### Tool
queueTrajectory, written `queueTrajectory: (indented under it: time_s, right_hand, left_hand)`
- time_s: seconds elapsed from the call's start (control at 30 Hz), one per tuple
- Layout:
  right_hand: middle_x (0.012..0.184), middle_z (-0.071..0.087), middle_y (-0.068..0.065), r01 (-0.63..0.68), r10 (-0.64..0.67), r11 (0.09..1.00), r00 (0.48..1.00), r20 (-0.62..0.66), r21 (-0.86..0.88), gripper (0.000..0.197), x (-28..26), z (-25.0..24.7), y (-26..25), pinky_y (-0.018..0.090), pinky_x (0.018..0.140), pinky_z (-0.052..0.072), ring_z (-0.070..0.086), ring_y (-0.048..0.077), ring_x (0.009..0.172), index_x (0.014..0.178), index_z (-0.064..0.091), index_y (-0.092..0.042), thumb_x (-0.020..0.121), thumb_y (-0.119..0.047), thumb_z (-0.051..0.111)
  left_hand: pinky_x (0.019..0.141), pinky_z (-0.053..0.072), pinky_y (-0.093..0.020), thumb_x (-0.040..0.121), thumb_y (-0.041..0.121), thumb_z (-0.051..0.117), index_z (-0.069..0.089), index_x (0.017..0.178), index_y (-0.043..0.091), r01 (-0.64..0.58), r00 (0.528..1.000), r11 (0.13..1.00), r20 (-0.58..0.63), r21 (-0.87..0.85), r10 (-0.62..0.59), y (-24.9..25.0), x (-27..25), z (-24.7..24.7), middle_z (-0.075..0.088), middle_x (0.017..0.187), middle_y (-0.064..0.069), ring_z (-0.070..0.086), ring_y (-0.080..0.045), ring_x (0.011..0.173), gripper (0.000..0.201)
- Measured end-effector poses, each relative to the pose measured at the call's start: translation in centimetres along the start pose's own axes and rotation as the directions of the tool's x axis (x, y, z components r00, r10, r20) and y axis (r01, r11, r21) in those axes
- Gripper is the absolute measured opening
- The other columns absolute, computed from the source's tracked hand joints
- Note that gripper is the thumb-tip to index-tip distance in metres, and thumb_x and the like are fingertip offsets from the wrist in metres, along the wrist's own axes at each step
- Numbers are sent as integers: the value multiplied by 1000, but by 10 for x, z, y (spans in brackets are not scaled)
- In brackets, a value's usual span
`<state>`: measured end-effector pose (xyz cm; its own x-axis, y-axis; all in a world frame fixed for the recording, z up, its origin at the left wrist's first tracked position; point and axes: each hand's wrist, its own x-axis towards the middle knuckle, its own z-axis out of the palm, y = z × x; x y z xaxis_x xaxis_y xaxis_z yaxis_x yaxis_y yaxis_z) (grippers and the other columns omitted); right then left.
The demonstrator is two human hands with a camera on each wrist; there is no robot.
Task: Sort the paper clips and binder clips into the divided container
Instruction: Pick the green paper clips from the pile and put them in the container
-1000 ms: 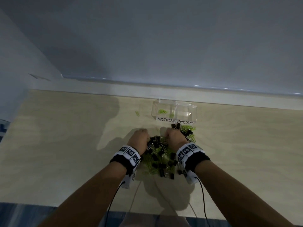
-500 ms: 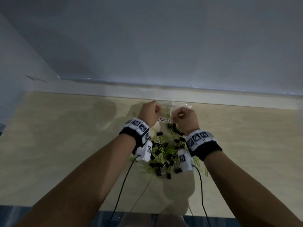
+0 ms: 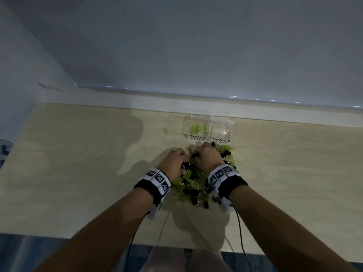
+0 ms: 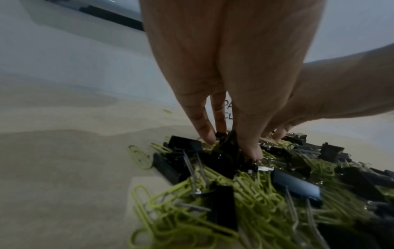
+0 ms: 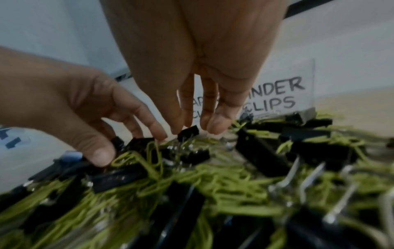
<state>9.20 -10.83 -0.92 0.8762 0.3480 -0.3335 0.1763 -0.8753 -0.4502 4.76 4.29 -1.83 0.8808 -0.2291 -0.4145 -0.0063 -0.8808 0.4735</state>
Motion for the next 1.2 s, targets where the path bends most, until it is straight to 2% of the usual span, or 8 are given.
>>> queueTrajectory:
  time_s: [0.1, 0.27, 0.43, 0.63, 0.77, 0.93, 1.1, 1.2]
  right_hand:
    - [107, 51, 12, -19, 19, 1000, 1000, 12, -24, 25, 2, 7, -4, 43, 83, 51, 54, 33, 100, 105, 64, -9, 81, -14, 60]
    - [94, 56, 11, -61, 67, 995, 995, -72, 82, 14, 0, -1, 2, 26, 69, 41, 55, 26, 84, 86, 61, -4, 80, -16, 64]
    - [90, 58, 7, -165, 209, 964, 954, -215, 208, 10, -7, -14, 26, 32, 68, 49, 55, 22, 77, 83, 58, -9, 77, -15, 64]
    - [105, 62, 10, -15, -3, 998, 947, -320, -56, 26, -20, -11, 30, 46, 83, 50, 54, 32, 97, 101, 66, -7, 76, -13, 63]
    - [110, 60, 3, 208, -223, 970, 967, -123, -126, 28, -14, 2, -2, 43, 91, 48, 51, 25, 103, 108, 63, -12, 81, -7, 58]
    - [125, 54, 6, 243, -225, 949, 969, 105, -202, 45, -3, 10, -17, 47, 90, 46, 48, 30, 113, 127, 52, -17, 84, -3, 53]
    - [102, 56, 11, 312, -314, 945, 949, -11, -100, 23, -4, 13, -9, 35, 69, 49, 57, 31, 89, 100, 64, -10, 81, 1, 59]
    - [95, 54, 6, 277, -274, 960, 959, -68, 39, 13, -11, 9, 1, 33, 72, 51, 57, 24, 79, 89, 66, -8, 80, 0, 61]
  left_hand:
    - [97, 42, -37, 77, 13, 73, 59, 121, 12, -2, 999, 1000, -44, -30, 0, -2, 2, 1, 53, 119, -6, 48, -26, 111, 46]
    - [82, 50, -35, 74, 8, 74, 66, 91, 9, 25, 987, 972, -146, -235, -61, -11, -3, -1, 53, 93, -4, 57, -23, 88, 18]
    - [66, 43, -14, 77, 12, 74, 66, 79, 12, 37, 946, 881, -267, -472, -182, -29, -15, -11, 61, 82, 0, 57, -11, 73, 9]
    - [87, 48, -37, 82, 14, 67, 65, 88, 13, 119, 900, 968, -389, -219, -199, -67, -20, -23, 60, 97, -5, 53, -21, 94, 7]
    - [97, 41, -36, 85, 7, 60, 64, 105, 11, 1, 958, 993, -284, -117, -34, -42, -16, -15, 56, 111, -4, 45, -24, 109, 21]
    - [94, 43, -41, 84, 4, 59, 60, 118, 14, -48, 989, 998, -137, 35, 52, -20, -3, 0, 50, 119, -6, 44, -27, 110, 35]
    - [88, 47, -38, 85, 9, 62, 63, 103, 7, -9, 985, 999, -172, -46, 1, -23, -2, 3, 50, 108, -8, 54, -27, 98, 18]
    - [88, 50, -34, 86, 8, 61, 60, 96, 8, 2, 970, 980, -238, -199, -50, -32, -7, -1, 49, 107, -6, 58, -22, 91, 10]
